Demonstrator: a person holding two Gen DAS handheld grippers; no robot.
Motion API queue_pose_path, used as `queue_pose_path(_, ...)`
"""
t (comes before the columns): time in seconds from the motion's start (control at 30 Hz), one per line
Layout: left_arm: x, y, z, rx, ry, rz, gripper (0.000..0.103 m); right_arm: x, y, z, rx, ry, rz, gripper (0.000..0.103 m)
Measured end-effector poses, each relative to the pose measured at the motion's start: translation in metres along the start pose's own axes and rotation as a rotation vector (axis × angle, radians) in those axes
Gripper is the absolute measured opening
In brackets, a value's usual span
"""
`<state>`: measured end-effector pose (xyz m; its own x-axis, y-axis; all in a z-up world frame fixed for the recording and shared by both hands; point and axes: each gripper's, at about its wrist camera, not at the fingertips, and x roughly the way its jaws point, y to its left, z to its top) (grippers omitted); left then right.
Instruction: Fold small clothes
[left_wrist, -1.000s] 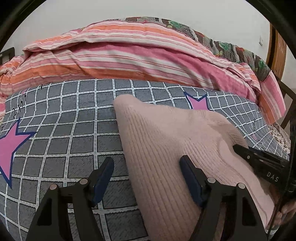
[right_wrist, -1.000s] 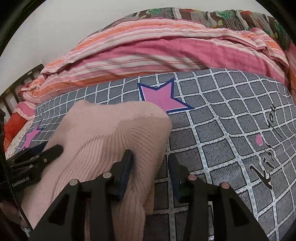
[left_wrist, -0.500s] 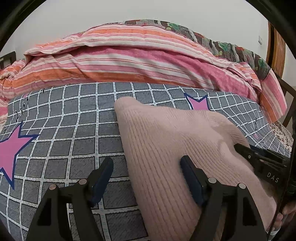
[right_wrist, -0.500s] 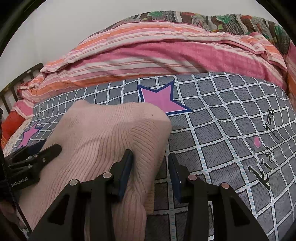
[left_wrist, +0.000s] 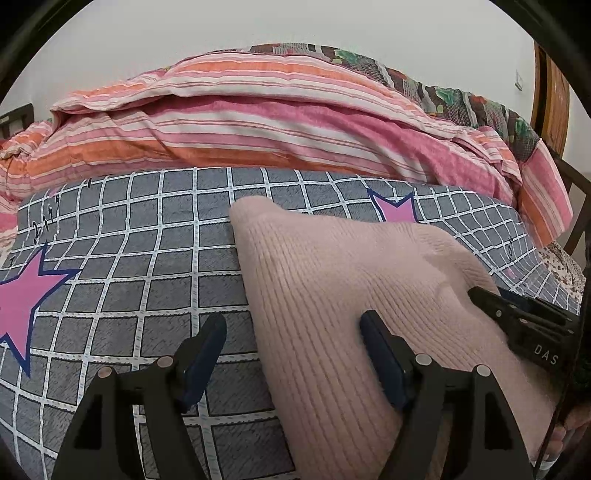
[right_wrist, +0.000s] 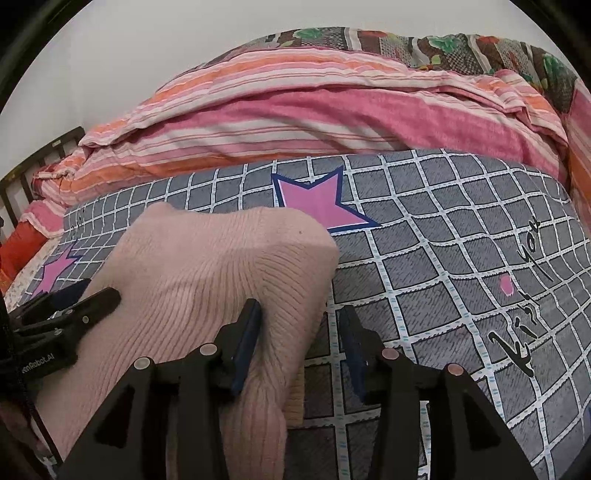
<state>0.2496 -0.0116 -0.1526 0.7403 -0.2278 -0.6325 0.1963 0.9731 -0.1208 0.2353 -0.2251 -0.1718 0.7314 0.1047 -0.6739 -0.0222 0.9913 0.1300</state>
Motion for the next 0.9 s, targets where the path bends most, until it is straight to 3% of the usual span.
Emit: queue_pose_path(0.9, -0.0004, 0.0024, -0.0022, -0.022, 0.007, -0.02, 0.075, -0.0043, 0.0058, -0.0015, -0.027, -0.023, -0.033, 0.045)
